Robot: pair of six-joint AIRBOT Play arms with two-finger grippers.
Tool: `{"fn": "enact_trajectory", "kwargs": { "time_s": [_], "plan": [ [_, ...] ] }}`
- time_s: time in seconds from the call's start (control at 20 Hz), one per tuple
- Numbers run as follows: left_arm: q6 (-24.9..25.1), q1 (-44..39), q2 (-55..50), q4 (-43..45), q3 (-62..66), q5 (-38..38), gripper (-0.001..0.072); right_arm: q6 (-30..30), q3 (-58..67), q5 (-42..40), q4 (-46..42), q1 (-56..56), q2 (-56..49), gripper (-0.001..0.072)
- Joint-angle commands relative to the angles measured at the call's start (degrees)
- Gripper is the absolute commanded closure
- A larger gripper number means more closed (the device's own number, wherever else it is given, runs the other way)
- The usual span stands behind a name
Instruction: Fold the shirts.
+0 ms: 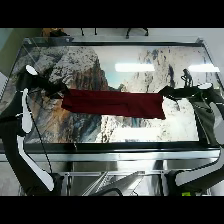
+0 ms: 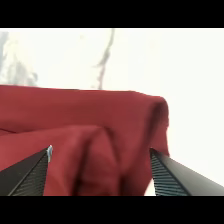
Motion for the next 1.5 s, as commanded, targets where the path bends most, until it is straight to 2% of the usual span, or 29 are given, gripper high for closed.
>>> {"fn": "enact_trajectory", "kwargs": {
  "time_s": [0.0,0.2,0.4,0.45,0.5,0.55,0.6,0.65,0.8,1.05,1.25,1.35,1.45],
  "plan": [
    [-2.1,0.8,0.7,-3.4,4.9,-2.5,0.0006,2.7,0.9,5.9,-2.8,-3.0,-0.5,-0.0006],
    [-1.9,0.1,6.0,-8.8,-1.9,2.7,0.0007,4.9,0.9,12.5,-2.5,-2.4,-5.9,-0.0005],
    [-1.9,-2.3,6.6,-12.4,-2.3,0.8,0.0007,3.7,0.9,13.3,-2.5,1.5,-9.5,-0.0003],
    [-1.9,-3.5,6.6,-13.2,-2.3,0.8,0.0092,3.7,0.9,12.4,-2.5,2.6,-9.8,-0.0001],
    [-1.8,-4.9,6.6,-13.9,-2.3,0.8,0.038,3.7,0.9,11.3,-2.4,3.5,-9.7,0.0004],
    [-0.9,-6.2,6.5,-14.6,-2.3,1.3,0.0675,3.7,1.0,10.7,-2.1,4.0,-9.7,0.0166],
    [0.1,-8.0,6.6,-14.5,-2.3,2.3,0.0696,2.9,1.2,10.8,-1.3,4.0,-9.6,0.0519],
    [0.1,-9.9,6.5,-14.4,-2.3,3.6,0.0696,1.9,1.4,11.3,-0.4,3.9,-9.3,0.0672],
    [0.3,-16.0,6.1,-14.5,-2.3,8.6,0.0696,1.4,3.5,13.3,-0.1,3.9,-5.6,0.0684],
    [0.2,-28.7,0.4,-14.4,-2.3,12.6,0.0696,2.7,12.5,24.3,0.5,3.9,3.2,0.0684],
    [-0.1,-39.8,-4.9,-14.5,-2.3,28.0,0.0696,6.3,22.3,32.9,3.2,3.9,7.4,0.0684],
    [-2.4,-44.1,-6.8,-14.5,-2.3,35.7,0.0697,9.0,25.7,35.7,4.3,3.9,7.7,0.0684],
    [-4.2,-47.1,-8.2,-14.6,-2.3,40.0,0.0697,9.6,26.9,36.2,6.7,3.9,7.7,0.0684]
  ]
}}
